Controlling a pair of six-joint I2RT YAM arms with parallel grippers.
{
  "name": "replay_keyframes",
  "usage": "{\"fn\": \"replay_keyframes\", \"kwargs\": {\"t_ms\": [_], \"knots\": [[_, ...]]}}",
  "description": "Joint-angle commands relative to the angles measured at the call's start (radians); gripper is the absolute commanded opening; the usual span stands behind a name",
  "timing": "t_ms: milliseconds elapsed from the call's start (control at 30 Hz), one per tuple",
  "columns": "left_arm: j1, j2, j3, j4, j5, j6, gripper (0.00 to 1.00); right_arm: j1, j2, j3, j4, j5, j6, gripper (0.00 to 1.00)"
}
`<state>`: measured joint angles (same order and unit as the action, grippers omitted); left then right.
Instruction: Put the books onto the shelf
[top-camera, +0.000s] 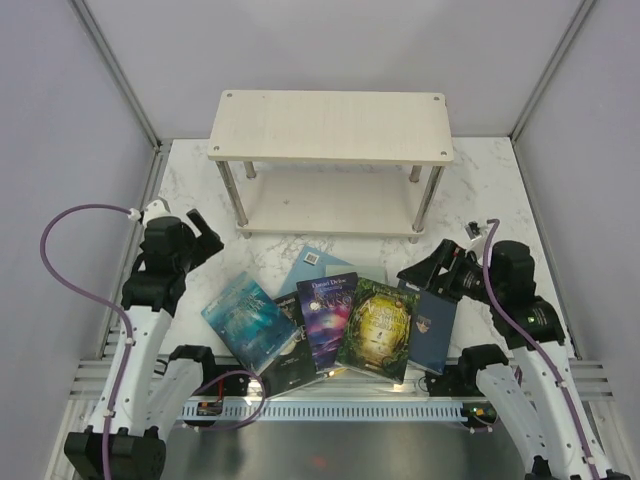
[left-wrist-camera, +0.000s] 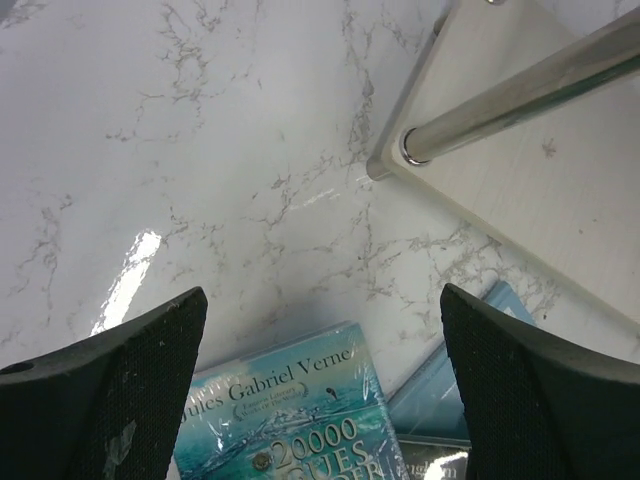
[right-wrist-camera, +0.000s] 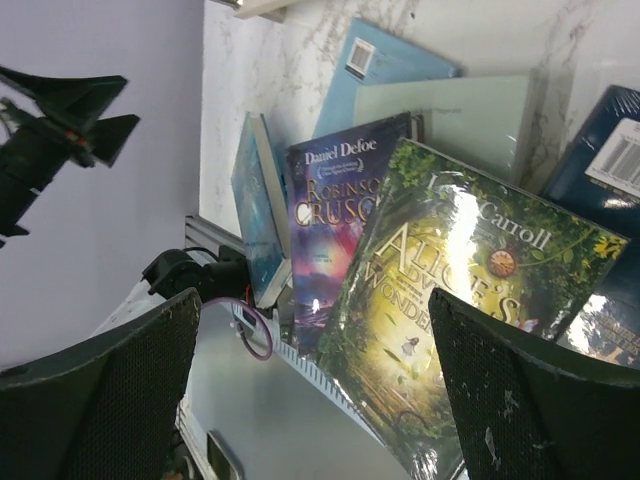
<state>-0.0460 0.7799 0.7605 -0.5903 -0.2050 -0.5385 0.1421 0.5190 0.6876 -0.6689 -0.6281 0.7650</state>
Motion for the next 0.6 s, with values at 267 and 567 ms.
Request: {"fn": "replay_keyframes", "kwargs": {"t_ms": [267,567], "knots": [[0.003,-0.113,0.036,-0.075,0.527,0.029,1.0,0.001,0.01,0.01,-0.067,0.09,-0.027,0.98],[-0.077,-0.068,-0.021,-0.028,0.811,-0.032,1.0,0.002,0.098,-0.04,-0.124,0.106,-0.105,0.96]]}}
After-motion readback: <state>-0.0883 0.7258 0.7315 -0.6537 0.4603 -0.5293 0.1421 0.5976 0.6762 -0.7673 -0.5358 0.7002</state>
